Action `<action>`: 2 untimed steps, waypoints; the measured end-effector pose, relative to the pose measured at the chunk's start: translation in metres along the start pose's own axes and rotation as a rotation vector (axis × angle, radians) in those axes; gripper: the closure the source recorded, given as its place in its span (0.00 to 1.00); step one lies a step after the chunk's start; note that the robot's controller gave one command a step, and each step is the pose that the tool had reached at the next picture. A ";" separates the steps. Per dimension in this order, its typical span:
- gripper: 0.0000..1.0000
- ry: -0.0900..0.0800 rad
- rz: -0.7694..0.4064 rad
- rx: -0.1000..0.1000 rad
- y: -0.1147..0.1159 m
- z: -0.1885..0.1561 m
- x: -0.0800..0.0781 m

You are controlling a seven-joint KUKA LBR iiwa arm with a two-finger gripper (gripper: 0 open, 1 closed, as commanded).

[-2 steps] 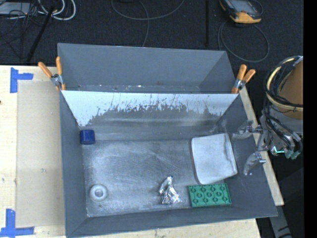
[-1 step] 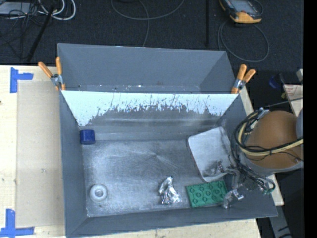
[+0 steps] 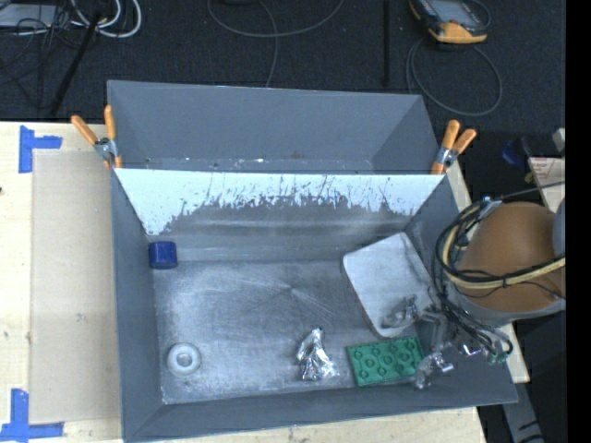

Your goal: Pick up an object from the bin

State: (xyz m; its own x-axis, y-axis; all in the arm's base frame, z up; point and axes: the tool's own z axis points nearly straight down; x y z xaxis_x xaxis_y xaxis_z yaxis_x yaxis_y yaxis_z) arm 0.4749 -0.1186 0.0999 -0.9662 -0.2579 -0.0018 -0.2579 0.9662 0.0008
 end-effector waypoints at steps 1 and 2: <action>0.00 0.002 0.127 -0.001 0.009 0.001 -0.007; 0.00 0.001 0.105 -0.004 0.009 0.027 -0.014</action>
Offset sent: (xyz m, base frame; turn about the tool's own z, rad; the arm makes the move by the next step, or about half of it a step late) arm 0.0048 0.0104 0.0001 0.1268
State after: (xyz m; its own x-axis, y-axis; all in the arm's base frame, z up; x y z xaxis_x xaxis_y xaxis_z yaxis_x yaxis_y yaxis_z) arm 0.4861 -0.1066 0.0728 -0.9879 -0.1550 -0.0004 -0.1550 0.9879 0.0047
